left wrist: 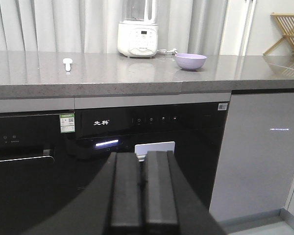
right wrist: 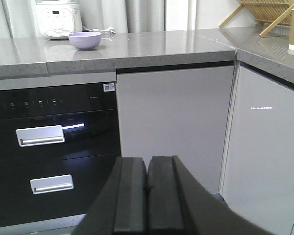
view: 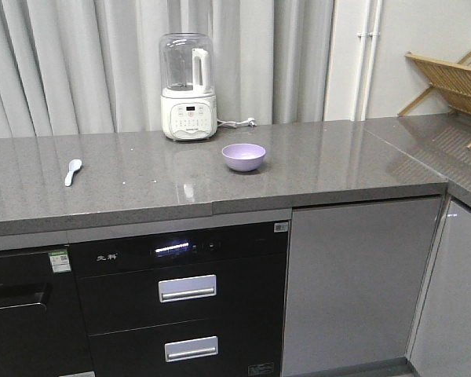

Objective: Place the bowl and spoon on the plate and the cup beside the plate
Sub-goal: 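Drive the base toward the counter with the spoon and lavender bowl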

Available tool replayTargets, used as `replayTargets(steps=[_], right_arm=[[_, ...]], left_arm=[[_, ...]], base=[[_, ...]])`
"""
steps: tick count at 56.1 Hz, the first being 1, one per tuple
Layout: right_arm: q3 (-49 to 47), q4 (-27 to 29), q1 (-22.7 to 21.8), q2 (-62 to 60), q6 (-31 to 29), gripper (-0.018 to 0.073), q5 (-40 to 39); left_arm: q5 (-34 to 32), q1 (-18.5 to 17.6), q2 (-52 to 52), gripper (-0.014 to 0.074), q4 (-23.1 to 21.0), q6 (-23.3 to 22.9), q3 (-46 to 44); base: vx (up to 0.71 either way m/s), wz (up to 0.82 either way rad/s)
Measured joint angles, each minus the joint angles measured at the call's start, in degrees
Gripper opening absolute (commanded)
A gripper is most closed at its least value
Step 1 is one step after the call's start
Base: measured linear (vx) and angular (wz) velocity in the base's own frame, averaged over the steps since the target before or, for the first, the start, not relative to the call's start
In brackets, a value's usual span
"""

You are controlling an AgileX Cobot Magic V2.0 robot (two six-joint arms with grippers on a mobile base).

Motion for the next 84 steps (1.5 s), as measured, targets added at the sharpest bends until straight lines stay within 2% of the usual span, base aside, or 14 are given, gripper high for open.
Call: replayTargets(steps=[11, 24, 46, 66, 84], right_arm=[[0.0, 0.0, 0.2, 0.0, 0.0, -0.0008, 0.0], [0.0, 0.0, 3.9, 0.0, 0.0, -0.0008, 0.0], [0.0, 0.0, 4.0, 0.0, 0.0, -0.0008, 0.0], [-0.1, 0.1, 2.5, 0.7, 0.0, -0.0008, -0.4], [0.0, 0.0, 2.5, 1.7, 0.0, -0.0008, 0.8]], left_arm=[[0.0, 0.0, 0.0, -0.0003, 0.0, 0.0, 0.0], [0.0, 0.0, 0.0, -0.0003, 0.0, 0.0, 0.0], [0.0, 0.0, 0.0, -0.0003, 0.0, 0.0, 0.0], [-0.4, -0.5, 0.6, -0.0003, 0.0, 0.0, 0.0], [2.4, -0.7, 0.8, -0.0003, 0.0, 0.0, 0.0]], base=[[0.0, 0.02], [0.03, -0.14], [0.1, -0.29], [0.27, 0.32], [0.27, 0.13]])
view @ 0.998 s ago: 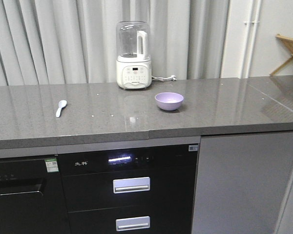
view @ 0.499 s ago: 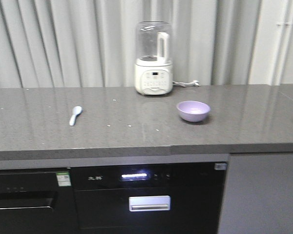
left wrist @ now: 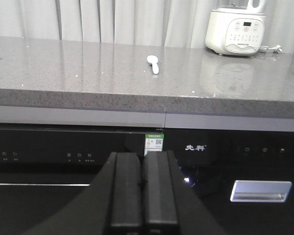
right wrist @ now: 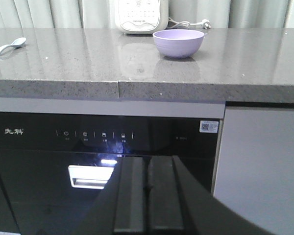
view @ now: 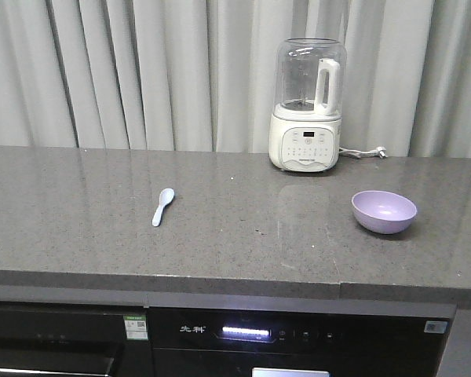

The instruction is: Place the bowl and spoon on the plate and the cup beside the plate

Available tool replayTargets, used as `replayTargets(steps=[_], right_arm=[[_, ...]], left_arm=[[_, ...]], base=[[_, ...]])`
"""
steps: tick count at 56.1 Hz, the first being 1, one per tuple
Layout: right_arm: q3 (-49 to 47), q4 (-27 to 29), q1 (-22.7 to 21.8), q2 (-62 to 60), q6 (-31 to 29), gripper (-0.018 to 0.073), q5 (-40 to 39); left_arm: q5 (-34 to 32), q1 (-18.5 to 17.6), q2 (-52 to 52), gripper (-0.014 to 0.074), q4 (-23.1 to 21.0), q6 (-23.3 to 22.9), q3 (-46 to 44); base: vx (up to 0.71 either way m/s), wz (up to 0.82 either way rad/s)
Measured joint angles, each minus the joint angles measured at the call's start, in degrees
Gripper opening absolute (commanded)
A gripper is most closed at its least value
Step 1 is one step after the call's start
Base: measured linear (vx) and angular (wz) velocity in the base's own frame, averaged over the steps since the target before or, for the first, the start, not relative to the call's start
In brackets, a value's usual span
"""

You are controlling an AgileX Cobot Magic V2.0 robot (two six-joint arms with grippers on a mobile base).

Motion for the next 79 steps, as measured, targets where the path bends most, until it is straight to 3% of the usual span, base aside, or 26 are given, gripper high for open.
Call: replayTargets(steps=[79], right_arm=[[0.0, 0.0, 0.0, 0.0, 0.0, -0.0008, 0.3]], left_arm=[[0.6, 0.0, 0.6, -0.0003, 0.0, 0.0, 0.0]], base=[[0.19, -0.04]])
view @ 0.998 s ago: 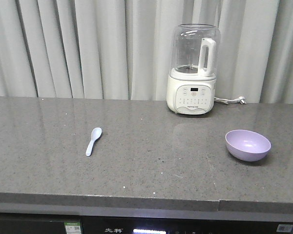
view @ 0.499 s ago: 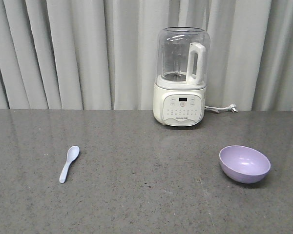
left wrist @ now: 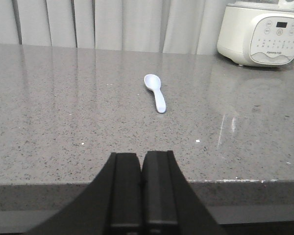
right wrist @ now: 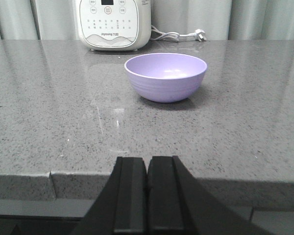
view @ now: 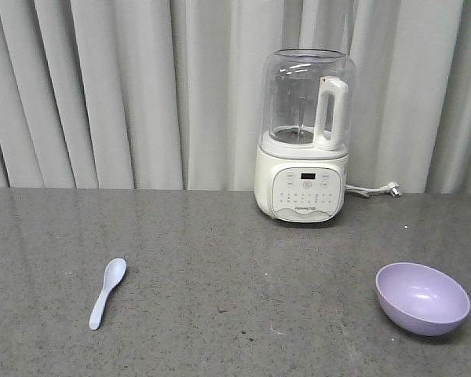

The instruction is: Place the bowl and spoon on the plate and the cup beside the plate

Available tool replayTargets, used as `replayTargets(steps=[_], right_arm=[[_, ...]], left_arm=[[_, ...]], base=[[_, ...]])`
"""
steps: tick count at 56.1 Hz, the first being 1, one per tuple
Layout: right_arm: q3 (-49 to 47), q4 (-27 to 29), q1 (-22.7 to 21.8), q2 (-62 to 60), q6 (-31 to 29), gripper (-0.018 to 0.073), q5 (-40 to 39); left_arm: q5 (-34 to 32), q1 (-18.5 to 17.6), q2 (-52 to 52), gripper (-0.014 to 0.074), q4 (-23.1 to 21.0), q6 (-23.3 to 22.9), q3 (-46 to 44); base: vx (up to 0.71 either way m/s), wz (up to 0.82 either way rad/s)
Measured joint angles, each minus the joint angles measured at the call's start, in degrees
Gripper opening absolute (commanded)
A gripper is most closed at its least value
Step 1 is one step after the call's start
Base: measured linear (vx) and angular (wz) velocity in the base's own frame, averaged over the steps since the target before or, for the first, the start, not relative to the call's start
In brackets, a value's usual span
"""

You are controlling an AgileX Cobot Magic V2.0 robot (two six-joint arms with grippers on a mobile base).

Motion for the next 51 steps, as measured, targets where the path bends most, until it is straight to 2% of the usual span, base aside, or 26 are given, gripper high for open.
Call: replayTargets(steps=[51], right_arm=[[0.0, 0.0, 0.0, 0.0, 0.0, -0.0008, 0.0]], left_arm=[[0.0, 0.0, 0.0, -0.0003, 0.0, 0.0, 0.0]], base=[[0.02, 0.01]])
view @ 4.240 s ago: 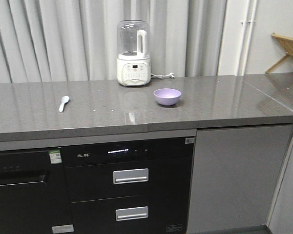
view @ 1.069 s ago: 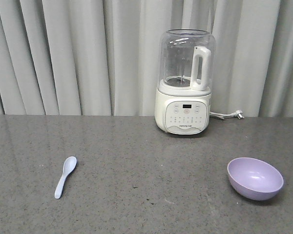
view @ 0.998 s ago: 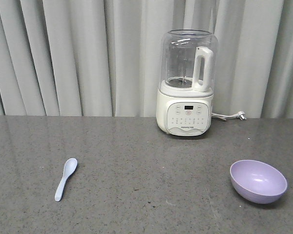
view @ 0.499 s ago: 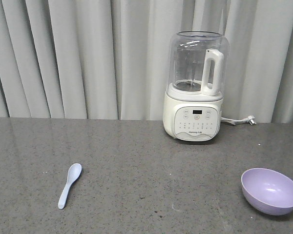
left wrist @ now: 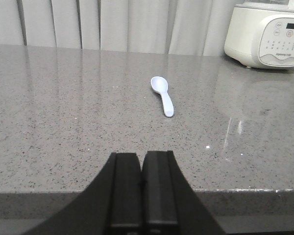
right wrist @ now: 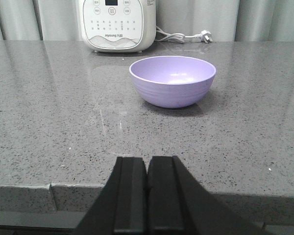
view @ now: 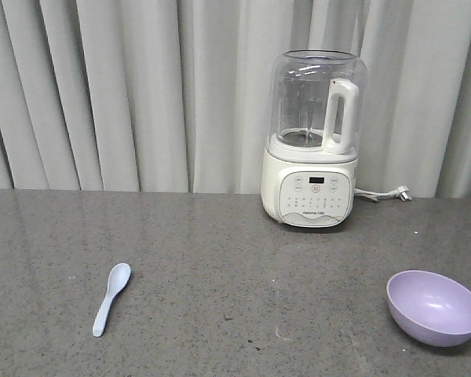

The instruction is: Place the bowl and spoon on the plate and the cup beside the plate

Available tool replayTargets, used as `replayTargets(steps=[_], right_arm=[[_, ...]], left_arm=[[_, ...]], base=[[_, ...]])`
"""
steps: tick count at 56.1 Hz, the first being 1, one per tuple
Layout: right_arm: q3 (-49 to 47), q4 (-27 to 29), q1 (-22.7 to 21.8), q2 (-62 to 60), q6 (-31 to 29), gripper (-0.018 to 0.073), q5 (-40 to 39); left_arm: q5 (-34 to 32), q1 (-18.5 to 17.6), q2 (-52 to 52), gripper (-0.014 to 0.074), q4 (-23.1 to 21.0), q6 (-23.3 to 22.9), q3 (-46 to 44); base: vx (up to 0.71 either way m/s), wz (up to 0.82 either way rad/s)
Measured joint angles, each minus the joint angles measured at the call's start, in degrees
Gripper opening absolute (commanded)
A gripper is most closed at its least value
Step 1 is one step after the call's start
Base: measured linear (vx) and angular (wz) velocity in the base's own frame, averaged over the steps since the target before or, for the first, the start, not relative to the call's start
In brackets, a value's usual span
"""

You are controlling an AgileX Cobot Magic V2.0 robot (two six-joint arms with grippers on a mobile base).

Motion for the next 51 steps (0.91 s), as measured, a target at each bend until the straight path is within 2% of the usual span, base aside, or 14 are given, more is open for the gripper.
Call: replayTargets(steps=[43, 47, 51], right_arm=[[0.0, 0.0, 0.0, 0.0, 0.0, -0.0008, -0.2], [0.0, 0.0, 0.0, 0.0, 0.0, -0.0008, -1.5], [0.0, 0.0, 0.0, 0.0, 0.0, -0.0008, -5.3]], left_arm=[[-0.1, 0.0, 0.0, -0.0003, 0.0, 0.0, 0.0], [-1.8, 0.0, 0.0, -0.0003, 0.0, 0.0, 0.0], [-7.5, 0.0, 0.0, -0.0003, 0.0, -0.1, 0.0]], base=[[0.0, 0.0], [0.0, 0.0], [0.0, 0.0]])
